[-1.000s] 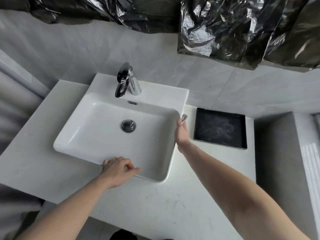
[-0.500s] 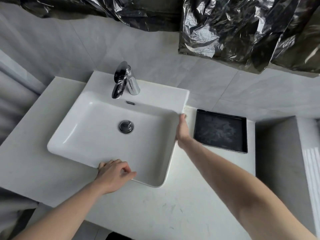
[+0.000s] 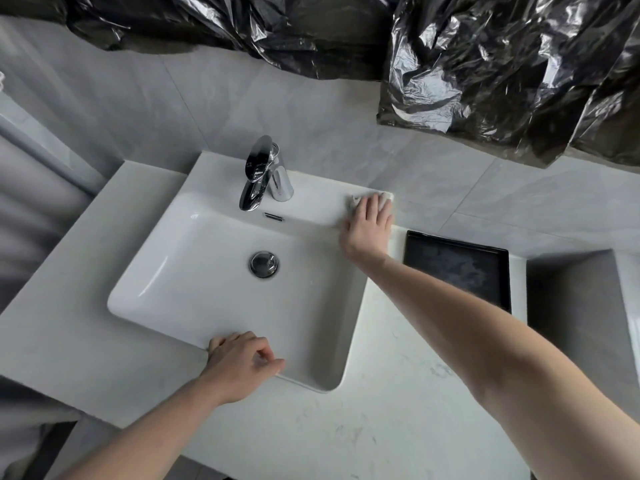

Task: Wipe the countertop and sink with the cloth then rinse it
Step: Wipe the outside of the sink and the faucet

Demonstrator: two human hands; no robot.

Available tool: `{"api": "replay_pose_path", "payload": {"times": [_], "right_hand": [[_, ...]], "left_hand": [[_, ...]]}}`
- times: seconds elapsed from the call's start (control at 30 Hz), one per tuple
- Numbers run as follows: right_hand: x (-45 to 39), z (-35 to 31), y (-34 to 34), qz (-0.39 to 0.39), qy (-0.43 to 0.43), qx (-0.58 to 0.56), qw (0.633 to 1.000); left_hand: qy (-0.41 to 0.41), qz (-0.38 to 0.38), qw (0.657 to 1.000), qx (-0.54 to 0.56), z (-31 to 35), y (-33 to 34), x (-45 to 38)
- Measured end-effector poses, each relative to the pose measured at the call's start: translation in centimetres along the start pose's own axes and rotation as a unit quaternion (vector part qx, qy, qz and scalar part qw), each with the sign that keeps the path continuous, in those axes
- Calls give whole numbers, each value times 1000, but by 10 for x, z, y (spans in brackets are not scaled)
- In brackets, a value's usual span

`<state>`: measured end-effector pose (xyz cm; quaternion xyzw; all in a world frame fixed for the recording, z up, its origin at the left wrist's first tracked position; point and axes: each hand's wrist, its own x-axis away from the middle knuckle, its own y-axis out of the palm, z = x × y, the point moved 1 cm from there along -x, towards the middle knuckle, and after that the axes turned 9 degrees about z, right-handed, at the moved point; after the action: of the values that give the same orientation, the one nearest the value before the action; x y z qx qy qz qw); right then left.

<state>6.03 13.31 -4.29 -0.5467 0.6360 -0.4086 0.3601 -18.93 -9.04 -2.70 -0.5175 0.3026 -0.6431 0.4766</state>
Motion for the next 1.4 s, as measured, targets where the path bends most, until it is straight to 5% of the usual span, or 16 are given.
{"api": "replay_pose_path", "payload": {"times": [0.2,0.4,0.57,0.7,0.87,0.97,1.17,1.3,1.4], "right_hand": [[5,-80,26,-100,-168,68,978],[-5,-69,28,-62,-240,67,967],[-16,19,-2,26,-172,20,984],[5,64,-13,9,-45,-98,994],[25,40,1,44,172,-315,932],[22,33,-1,83,139,-352,922],[9,45,15,82,-54,-204,974],[0,51,3,59,42,-345,936],[7,47,1,21,156,-481,862]], "left_hand": [[-2,1,1000,7,0,-1,1],[-10,12,1000,10,0,1,0],[-9,22,1000,7,0,2,1],[-4,19,1000,2,3,0,2],[-6,19,1000,-1,5,-3,4],[-3,21,1000,-7,5,-3,3],[-7,26,1000,-4,3,1,1],[-9,26,1000,-2,1,3,0],[-11,25,1000,-5,3,2,-1]]}}
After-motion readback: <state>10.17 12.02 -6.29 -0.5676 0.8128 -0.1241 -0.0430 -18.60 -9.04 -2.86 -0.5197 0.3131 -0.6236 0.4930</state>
